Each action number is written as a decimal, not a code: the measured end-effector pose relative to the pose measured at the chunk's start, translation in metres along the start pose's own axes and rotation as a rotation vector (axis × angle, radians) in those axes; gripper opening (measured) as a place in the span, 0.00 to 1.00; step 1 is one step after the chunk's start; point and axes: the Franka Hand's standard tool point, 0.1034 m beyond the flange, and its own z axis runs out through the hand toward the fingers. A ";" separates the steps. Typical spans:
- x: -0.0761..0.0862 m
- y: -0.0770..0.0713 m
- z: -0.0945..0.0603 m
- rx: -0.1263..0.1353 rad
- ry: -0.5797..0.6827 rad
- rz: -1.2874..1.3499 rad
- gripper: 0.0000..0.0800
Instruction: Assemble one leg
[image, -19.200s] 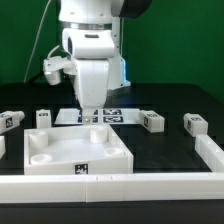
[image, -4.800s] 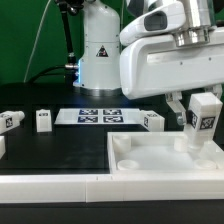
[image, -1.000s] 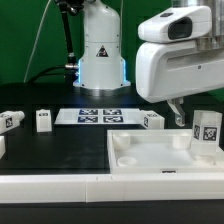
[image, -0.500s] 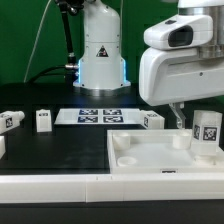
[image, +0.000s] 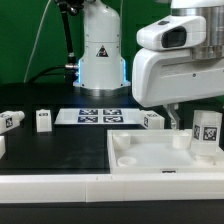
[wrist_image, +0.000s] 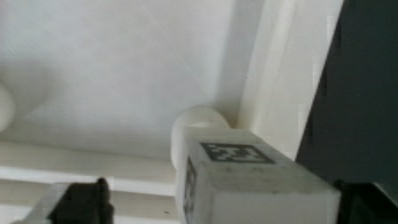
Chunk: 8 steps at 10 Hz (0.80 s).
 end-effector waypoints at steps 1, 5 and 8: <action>0.000 0.000 0.000 0.000 0.000 0.000 0.67; 0.000 0.001 0.000 0.003 0.001 0.031 0.36; 0.001 -0.003 0.001 0.005 0.006 0.295 0.36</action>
Offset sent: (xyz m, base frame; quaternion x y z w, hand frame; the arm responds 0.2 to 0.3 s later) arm 0.0000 0.0000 0.0000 0.0000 0.0000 0.0799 0.9968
